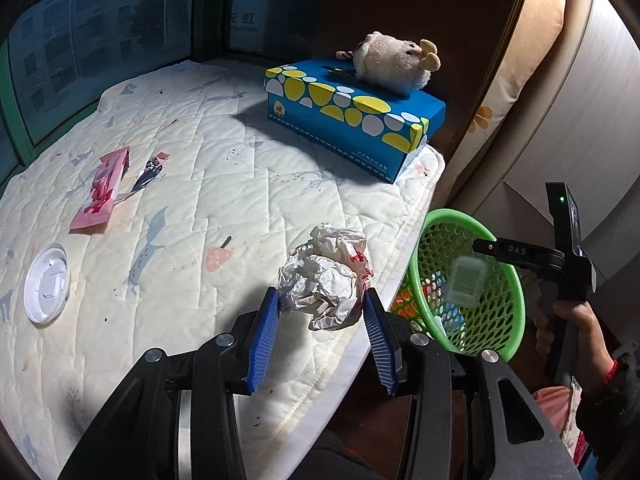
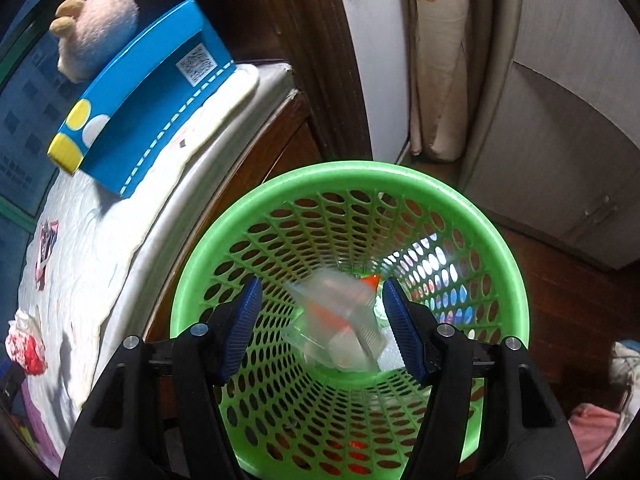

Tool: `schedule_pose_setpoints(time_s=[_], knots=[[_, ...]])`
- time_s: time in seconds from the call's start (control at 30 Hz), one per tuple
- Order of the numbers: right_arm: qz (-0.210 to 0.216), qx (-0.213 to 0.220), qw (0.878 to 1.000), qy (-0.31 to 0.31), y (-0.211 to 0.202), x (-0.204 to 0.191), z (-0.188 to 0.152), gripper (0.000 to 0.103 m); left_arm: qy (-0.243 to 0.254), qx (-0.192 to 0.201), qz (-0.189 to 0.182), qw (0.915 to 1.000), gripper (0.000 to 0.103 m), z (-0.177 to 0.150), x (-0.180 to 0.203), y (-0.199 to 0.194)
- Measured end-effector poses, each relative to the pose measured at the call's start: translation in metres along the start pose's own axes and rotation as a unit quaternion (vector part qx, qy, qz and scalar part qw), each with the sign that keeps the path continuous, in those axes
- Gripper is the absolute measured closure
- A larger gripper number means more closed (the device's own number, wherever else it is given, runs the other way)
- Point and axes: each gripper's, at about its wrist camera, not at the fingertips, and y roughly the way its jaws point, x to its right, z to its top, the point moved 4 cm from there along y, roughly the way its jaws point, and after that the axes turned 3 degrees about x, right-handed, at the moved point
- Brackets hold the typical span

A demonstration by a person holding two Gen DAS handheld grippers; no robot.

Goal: Collect trash
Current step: 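Carry the box and tissue to the green basket and release both, then move both open tools back to the mattress toward the white plate lid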

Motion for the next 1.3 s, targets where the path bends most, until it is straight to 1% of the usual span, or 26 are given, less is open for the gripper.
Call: schedule_pose_setpoints(time_s=[0.03,0.27,0.47,0.7,0.87,1.0,1.07,1.1,1.2,1.3], knots=[[-0.001,0.003,1.0,0.002,0.0,0.002,0.001,0.034,0.002,-0.002,-0.002,1.0,0.061,0.0,0.003,0.002],[0.005,0.018,1.0,0.002,-0.012,0.013,0.005,0.034,0.019,-0.016,-0.021,0.9995,0.061,0.0,0.03,0.015],[0.011,0.037,0.999,-0.001,-0.041,0.022,-0.003,0.032,0.047,-0.027,-0.049,0.9974,0.061,0.001,0.067,0.028],[0.024,0.059,0.998,0.014,-0.073,0.035,-0.015,0.031,0.07,-0.043,-0.077,0.9936,0.061,0.003,0.108,0.046],[0.032,0.068,0.997,0.024,-0.087,0.043,-0.022,0.031,0.086,-0.054,-0.085,0.9912,0.06,0.002,0.132,0.06],[0.04,0.069,0.996,0.036,-0.092,0.05,-0.026,0.031,0.088,-0.062,-0.093,0.9899,0.054,0.0,0.146,0.067],[0.042,0.071,0.996,0.039,-0.094,0.052,-0.027,0.03,0.084,-0.062,-0.096,0.9899,0.042,0.0,0.15,0.068],[0.043,0.071,0.996,0.04,-0.095,0.053,-0.027,0.03,0.082,-0.06,-0.096,0.9902,0.04,0.001,0.15,0.068],[0.049,0.072,0.995,0.044,-0.097,0.053,-0.028,0.03,0.076,-0.059,-0.099,0.9904,0.04,0.001,0.149,0.066],[0.055,0.073,0.995,0.041,-0.099,0.049,-0.029,0.03,0.068,-0.056,-0.094,0.9917,0.04,0.001,0.142,0.061]])
